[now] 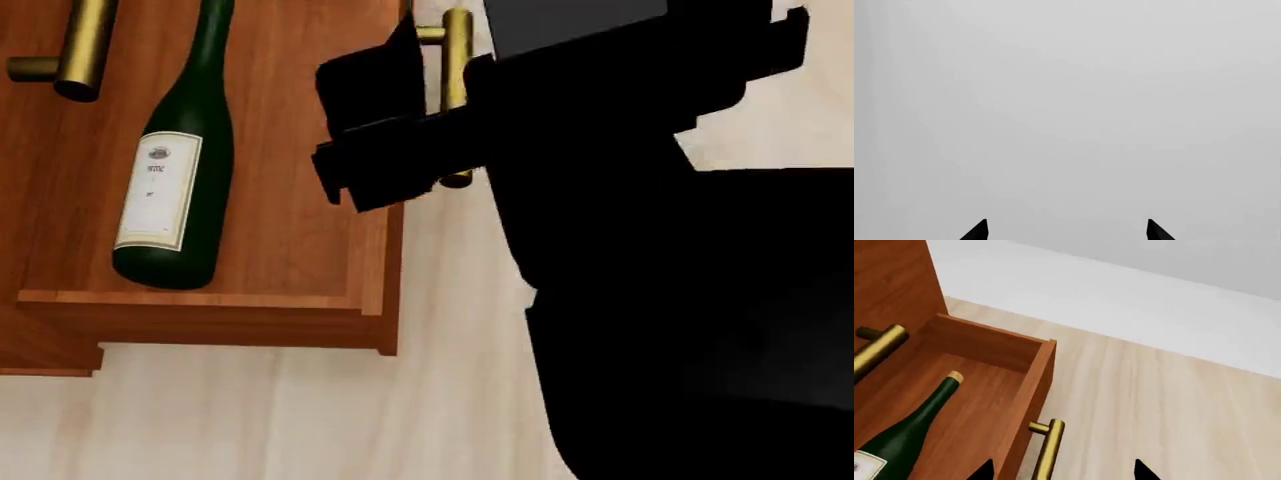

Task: Put the wine bottle in the bottom drawer of the cabinet.

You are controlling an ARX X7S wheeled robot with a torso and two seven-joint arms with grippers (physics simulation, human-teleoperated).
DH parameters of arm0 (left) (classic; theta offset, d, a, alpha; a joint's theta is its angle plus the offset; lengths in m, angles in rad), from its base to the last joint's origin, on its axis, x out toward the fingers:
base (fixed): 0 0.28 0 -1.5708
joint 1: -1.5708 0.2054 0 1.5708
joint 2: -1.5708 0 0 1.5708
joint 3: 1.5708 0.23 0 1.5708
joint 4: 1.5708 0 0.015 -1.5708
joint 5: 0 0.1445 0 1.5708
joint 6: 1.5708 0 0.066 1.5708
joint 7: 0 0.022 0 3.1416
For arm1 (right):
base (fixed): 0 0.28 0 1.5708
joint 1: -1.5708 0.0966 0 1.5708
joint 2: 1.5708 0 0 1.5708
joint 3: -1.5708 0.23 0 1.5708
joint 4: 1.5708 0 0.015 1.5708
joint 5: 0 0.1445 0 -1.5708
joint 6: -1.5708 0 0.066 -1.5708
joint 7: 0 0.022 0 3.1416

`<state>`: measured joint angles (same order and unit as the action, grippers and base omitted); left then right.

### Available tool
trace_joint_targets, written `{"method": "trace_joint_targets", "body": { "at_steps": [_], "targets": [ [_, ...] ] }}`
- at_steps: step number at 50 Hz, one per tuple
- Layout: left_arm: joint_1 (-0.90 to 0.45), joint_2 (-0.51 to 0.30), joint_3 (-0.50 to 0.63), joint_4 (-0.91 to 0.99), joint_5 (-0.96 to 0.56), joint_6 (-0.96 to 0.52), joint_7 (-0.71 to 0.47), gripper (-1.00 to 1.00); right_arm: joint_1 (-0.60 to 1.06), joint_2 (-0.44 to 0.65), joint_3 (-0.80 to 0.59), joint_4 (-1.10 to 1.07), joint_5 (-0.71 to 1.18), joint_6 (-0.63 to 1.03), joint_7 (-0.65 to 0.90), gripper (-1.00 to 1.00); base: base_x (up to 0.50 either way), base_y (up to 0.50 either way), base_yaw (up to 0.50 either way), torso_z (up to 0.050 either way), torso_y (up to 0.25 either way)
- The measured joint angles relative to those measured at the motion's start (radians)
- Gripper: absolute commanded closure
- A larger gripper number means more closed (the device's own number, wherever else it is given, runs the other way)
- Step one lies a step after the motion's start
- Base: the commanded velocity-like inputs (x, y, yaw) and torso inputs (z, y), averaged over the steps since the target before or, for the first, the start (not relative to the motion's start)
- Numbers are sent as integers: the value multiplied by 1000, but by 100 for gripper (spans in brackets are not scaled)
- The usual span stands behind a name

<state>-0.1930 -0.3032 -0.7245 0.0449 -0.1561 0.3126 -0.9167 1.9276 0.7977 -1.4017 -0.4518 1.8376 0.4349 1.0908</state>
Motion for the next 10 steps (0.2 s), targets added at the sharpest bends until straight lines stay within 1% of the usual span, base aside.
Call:
{"method": "trace_joint_targets", "body": {
  "at_steps": [5,10],
  "targets": [
    [0,-1,4,0,7,6,1,-100,-101,54,-21,-118,-90,-53,57,-100,0,0,0,0,0],
    [1,-3,9,1,16,12,2,-100,-204,93,-46,-186,-191,-107,87,-100,0,0,0,0,0]
  ]
}}
